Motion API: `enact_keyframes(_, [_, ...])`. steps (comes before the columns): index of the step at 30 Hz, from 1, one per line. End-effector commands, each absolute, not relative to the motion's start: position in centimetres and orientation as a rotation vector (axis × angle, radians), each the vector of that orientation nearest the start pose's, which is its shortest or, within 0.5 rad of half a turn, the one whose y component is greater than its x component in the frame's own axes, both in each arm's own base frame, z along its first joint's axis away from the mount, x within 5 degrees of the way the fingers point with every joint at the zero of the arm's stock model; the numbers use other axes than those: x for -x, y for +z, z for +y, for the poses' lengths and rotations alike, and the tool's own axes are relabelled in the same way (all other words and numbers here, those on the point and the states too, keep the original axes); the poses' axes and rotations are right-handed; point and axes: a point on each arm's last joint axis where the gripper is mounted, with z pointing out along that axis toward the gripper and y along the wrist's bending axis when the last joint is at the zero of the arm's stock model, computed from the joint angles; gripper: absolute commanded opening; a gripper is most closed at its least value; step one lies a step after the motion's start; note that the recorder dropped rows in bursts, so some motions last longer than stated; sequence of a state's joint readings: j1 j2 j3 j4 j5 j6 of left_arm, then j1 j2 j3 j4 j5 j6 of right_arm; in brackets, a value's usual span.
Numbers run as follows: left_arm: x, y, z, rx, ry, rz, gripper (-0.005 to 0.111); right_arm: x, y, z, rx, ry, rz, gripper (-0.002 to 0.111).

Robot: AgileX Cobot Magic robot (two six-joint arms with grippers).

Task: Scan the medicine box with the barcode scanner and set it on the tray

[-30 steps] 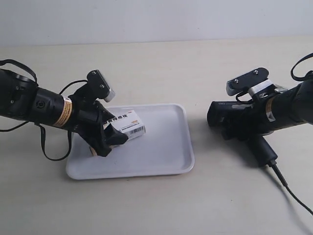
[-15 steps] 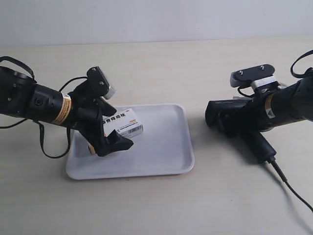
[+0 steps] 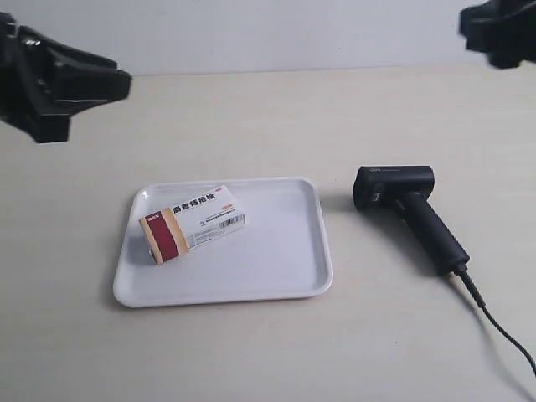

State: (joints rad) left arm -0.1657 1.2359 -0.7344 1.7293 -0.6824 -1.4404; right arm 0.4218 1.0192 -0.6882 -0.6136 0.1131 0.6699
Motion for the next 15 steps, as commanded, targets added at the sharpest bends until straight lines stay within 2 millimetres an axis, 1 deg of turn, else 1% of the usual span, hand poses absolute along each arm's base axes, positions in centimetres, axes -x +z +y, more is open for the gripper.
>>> enact_keyframes(1, [-19.1,28.2,-7.3,-0.716,-0.596,1.837,0.002,-17.1,32.5,7.1,0.260,0.308,1.803,0.019])
enact_keyframes(2, [-18.0,27.6,-6.8,-0.665,-0.590,1.834,0.002,-16.5,32.5,6.9,0.244,0.337,1.783,0.007])
enact_keyframes(3, [-17.0,27.4,-6.5,-0.626,-0.576,1.808,0.001,-16.1,32.2,6.9,0.249,0.352,1.770,0.000])
enact_keyframes(6, [-14.1,25.8,-5.6,-0.528,-0.526,1.763,0.001,-15.3,31.3,6.7,0.221,0.408,1.765,0.000])
enact_keyframes(8, [-12.3,24.9,-4.8,-0.423,-0.478,1.741,0.001,-15.0,31.0,6.6,0.222,0.408,1.767,0.000])
enact_keyframes(12, [-9.8,23.1,-3.1,-0.253,-0.306,1.716,0.001,-15.0,30.9,6.5,0.217,0.403,1.777,0.000])
enact_keyframes(15, [-8.2,21.8,-2.6,-0.221,-0.234,1.666,0.001,-15.0,30.9,6.5,0.217,0.403,1.777,0.000])
